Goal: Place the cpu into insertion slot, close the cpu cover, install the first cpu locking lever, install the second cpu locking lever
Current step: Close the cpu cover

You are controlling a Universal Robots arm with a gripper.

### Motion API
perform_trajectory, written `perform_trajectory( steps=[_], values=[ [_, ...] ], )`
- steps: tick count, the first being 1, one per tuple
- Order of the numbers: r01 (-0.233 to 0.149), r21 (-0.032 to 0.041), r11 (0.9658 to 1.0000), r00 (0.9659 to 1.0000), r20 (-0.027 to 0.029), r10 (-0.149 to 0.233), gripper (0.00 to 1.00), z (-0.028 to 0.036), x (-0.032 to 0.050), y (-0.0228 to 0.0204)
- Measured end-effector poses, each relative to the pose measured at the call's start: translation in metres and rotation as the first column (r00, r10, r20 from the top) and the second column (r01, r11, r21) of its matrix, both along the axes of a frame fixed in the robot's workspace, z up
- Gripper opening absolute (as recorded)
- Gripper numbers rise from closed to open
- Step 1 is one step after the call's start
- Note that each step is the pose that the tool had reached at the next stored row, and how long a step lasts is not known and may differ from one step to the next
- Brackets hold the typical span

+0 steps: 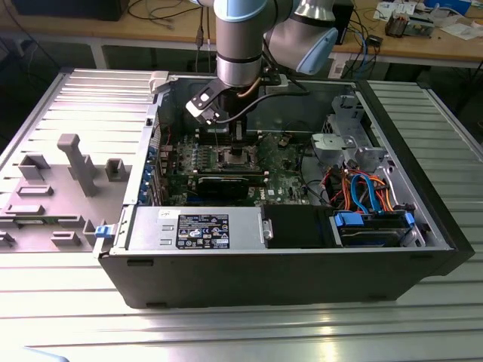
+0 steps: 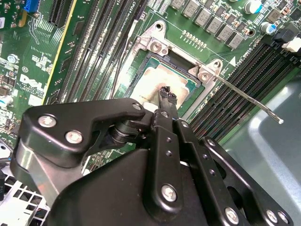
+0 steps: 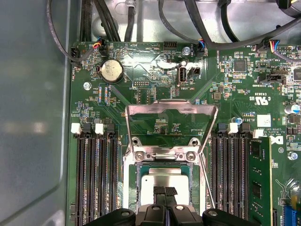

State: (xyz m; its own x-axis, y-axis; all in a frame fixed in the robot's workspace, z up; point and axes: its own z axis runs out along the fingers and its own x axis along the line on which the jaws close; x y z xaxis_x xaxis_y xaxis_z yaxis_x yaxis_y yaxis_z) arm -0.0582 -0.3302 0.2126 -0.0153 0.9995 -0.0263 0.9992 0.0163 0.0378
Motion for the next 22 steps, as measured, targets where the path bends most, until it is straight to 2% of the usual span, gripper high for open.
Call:
perform_trajectory(
  steps=[7,10,22],
  values=[
    [0.000,-0.0001,1.0000,1.0000,-0.0001,0.000,0.11,0.0014,0.0000,0.0000],
    [0.000,-0.0004,1.0000,1.0000,0.0000,0.000,0.11,0.0096,0.0000,0.0000],
    [0.000,-0.0005,1.0000,1.0000,0.0000,0.000,0.11,0.0267,0.0000,0.0000]
  ],
)
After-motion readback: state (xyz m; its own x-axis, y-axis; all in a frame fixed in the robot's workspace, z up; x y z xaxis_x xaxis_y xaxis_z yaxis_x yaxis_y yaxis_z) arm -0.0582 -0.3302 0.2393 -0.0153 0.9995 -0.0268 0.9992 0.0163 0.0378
